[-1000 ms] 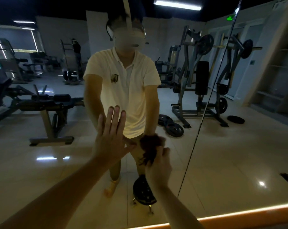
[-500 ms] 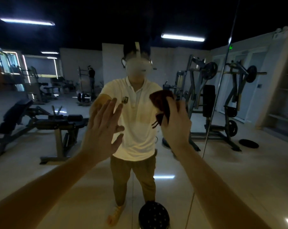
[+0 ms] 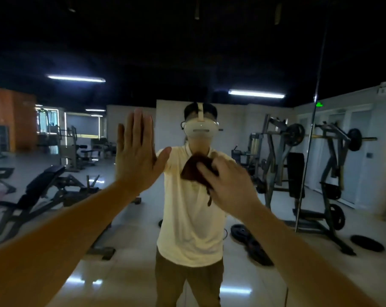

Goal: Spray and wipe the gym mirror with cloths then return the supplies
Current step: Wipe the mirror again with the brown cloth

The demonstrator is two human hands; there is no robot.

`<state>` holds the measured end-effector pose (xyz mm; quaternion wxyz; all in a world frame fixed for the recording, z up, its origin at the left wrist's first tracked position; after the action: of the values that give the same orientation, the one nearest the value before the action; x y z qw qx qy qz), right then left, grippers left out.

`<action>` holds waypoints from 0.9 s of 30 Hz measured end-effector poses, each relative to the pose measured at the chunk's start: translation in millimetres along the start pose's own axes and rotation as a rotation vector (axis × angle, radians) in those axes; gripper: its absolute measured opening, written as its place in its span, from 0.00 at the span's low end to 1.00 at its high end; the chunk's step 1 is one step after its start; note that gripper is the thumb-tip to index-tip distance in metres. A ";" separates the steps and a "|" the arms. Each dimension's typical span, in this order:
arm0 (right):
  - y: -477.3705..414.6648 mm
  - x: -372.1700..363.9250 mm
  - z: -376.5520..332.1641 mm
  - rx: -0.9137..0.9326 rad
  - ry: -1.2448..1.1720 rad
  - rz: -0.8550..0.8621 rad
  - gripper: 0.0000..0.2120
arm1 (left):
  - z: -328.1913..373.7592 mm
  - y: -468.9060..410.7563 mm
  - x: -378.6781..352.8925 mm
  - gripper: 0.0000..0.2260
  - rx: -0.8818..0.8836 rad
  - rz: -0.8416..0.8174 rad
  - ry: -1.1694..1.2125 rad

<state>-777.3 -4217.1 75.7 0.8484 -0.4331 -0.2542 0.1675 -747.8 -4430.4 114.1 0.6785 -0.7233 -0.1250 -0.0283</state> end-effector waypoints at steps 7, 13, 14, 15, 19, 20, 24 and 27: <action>-113.5 72.4 136.5 -0.384 0.135 0.230 0.28 | -7.0 4.1 0.8 0.43 -0.065 -0.017 -0.054; -122.9 50.9 109.2 -0.501 0.011 0.279 0.28 | -8.9 4.9 0.4 0.42 -0.058 -0.094 -0.108; -118.0 41.9 91.6 -0.435 -0.029 0.238 0.27 | -8.6 5.1 1.4 0.42 -0.057 -0.103 -0.123; -110.7 33.9 73.5 -0.353 -0.065 0.205 0.28 | -7.5 5.0 2.4 0.42 -0.059 -0.114 -0.136; -67.7 9.2 12.3 0.076 -0.033 0.076 0.24 | -1.5 4.8 6.4 0.43 -0.042 -0.213 -0.200; -61.8 2.7 5.6 0.190 -0.023 0.017 0.23 | -0.7 3.9 9.0 0.43 -0.037 -0.226 -0.198; -106.4 25.8 54.9 0.210 0.080 0.068 0.23 | -1.7 0.7 19.8 0.47 -0.084 -0.264 -0.183; -161.9 73.5 127.4 -0.192 0.204 0.259 0.24 | -12.2 0.5 24.0 0.51 -0.094 -0.311 -0.169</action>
<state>-780.5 -4189.3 292.6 0.7958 -0.5561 -0.1237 0.2056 -722.9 -4439.1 119.6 0.6185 -0.7259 -0.2906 -0.0778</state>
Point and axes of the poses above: each hand's wrist, its own y-axis away from the middle knuckle, its own x-axis out of the back of the hand, z = x × y, the point moved 8 cm from there along -y, towards the middle knuckle, and after that the axes turned 3 degrees about z, right-handed, at the moved point
